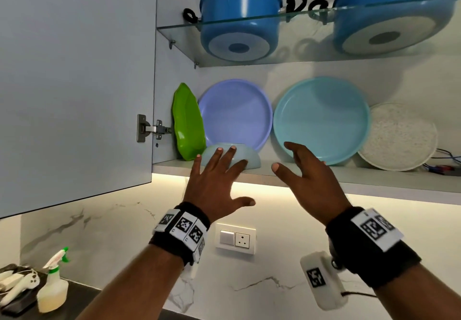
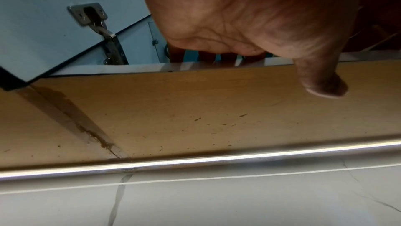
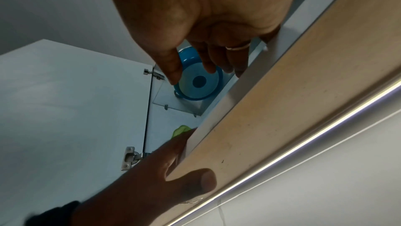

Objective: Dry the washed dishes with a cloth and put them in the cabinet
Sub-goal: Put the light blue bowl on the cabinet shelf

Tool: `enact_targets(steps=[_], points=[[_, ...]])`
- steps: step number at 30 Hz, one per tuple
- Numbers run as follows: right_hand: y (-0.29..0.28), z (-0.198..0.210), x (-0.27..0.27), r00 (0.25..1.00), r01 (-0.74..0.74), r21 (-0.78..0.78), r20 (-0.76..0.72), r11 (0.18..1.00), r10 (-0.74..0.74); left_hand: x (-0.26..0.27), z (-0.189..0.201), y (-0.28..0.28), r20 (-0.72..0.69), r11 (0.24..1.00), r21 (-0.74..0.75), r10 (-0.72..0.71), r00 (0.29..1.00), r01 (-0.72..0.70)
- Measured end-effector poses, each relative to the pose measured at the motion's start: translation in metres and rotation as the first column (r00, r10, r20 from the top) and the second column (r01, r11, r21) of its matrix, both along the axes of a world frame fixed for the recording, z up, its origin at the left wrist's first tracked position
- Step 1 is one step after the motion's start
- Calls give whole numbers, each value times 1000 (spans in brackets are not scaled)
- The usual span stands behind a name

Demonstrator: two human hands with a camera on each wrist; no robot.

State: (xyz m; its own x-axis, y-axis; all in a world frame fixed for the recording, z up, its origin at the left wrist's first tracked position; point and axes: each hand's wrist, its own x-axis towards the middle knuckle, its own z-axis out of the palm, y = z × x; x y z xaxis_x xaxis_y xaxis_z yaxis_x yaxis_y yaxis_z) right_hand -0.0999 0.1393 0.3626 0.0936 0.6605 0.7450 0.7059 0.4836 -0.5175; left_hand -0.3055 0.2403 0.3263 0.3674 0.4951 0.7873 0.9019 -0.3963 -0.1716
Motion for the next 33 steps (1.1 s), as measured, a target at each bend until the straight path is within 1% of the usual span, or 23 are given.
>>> enact_targets(steps=[4,7,9,11,16,18,19,20,21,23,24,25,26,27,28,29,30,31,33], points=[[-28,-14,13,997,-11,18,81,1000,10,-2,5,3,44,997,-81,11,999,-7],[-47,-28,18,998,-55,39,46,998,53,1,13,0,68,986,-165,36,997,-25],[-59,-41,23,998,-69,73,6,995,69,2,15,0,77,982,-186,51,996,-35],[-69,-54,32,998,-56,72,-28,996,59,2,14,1,81,983,-178,61,995,-46],[-92,-93,52,992,-55,-15,-110,998,53,2,14,3,87,986,-156,79,993,-65],[-102,-113,59,984,-74,-53,-166,996,64,2,14,-1,91,984,-157,95,991,-80],[-107,-125,63,978,-88,-69,-197,994,72,3,11,-6,100,988,-127,96,990,-83],[-113,-139,67,970,-107,-87,-229,990,85,2,3,-15,118,996,-63,71,990,-64],[-120,-153,70,958,-129,-117,-271,985,93,1,-10,-27,137,999,26,18,990,-22],[-137,-184,75,922,-178,-200,-377,964,93,1,-49,-59,142,972,195,-159,977,130],[-144,-204,80,911,-184,-242,-406,953,73,2,-75,-77,140,951,215,-255,957,222],[-152,-226,85,914,-162,-288,-405,944,33,5,-103,-96,150,930,178,-349,925,322],[-161,-250,89,922,-131,-339,-387,932,-11,9,-134,-114,181,900,99,-436,881,425],[-171,-273,94,926,-108,-384,-374,917,-47,14,-167,-129,231,853,-7,-507,831,522],[-181,-298,100,927,-90,-436,-366,896,-85,21,-203,-145,283,791,-130,-549,787,598],[-191,-319,104,930,-74,-488,-349,870,-117,28,-238,-160,321,723,-256,-563,762,642],[-202,-339,106,936,-58,-544,-321,837,-144,34,-273,-175,342,654,-388,-552,760,650],[-212,-360,108,944,-36,-600,-283,799,-170,41,-306,-190,350,575,-523,-528,774,629],[-230,-395,105,969,31,-686,-158,727,-190,53,-362,-217,302,409,-752,-484,822,517]])
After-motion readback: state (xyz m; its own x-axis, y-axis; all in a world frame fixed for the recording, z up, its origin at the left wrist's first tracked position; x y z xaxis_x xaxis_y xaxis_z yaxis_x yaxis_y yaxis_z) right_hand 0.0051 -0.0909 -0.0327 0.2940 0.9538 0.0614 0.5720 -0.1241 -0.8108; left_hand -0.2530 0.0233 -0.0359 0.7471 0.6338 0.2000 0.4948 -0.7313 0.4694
